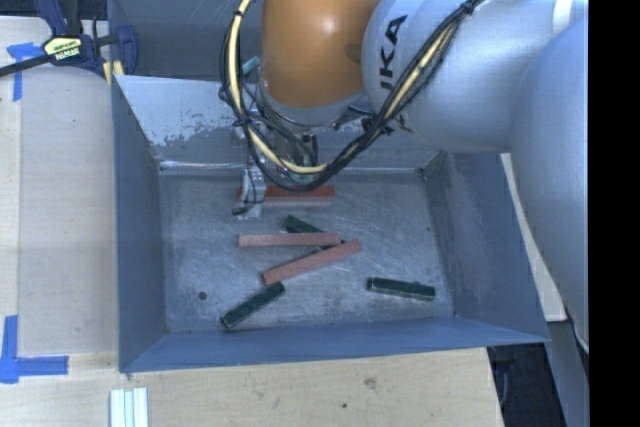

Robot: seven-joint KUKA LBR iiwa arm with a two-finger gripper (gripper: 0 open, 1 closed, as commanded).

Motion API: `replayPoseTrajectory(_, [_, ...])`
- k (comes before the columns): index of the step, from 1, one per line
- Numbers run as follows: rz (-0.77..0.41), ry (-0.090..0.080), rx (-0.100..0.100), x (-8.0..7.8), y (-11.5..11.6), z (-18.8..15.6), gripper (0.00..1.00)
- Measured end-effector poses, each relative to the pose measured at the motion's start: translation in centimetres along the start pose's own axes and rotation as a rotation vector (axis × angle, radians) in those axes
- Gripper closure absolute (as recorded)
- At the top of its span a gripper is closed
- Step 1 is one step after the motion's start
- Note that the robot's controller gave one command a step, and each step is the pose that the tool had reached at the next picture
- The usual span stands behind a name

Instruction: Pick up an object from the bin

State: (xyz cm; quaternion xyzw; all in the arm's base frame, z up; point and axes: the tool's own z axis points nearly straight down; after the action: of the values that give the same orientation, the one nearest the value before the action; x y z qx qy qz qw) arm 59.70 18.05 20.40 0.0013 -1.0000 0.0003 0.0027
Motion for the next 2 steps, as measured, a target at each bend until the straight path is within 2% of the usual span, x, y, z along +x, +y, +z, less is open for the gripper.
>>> replayPoseTrajectory(1, [-0.236,-0.002,-0.002,3.7,-5.4,13.4,0.0])
replayPoseTrajectory(2, [-0.236,-0.009,0.0,2.6,-11.5,13.3,0.0])
